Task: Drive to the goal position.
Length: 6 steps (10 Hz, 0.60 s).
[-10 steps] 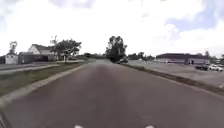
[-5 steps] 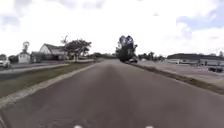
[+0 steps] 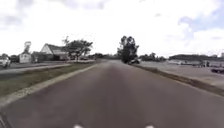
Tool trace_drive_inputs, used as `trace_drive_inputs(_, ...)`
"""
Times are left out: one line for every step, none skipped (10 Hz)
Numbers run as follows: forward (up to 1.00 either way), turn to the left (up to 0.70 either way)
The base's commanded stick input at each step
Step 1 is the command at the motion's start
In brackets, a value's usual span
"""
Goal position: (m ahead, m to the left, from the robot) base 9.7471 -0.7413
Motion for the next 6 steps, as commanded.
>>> trace_drive_inputs(0.7, 0.0)
trace_drive_inputs(0.7, 0.0)
trace_drive_inputs(0.7, 0.0)
trace_drive_inputs(0.7, 0.0)
trace_drive_inputs(0.7, 0.0)
trace_drive_inputs(0.7, 0.0)
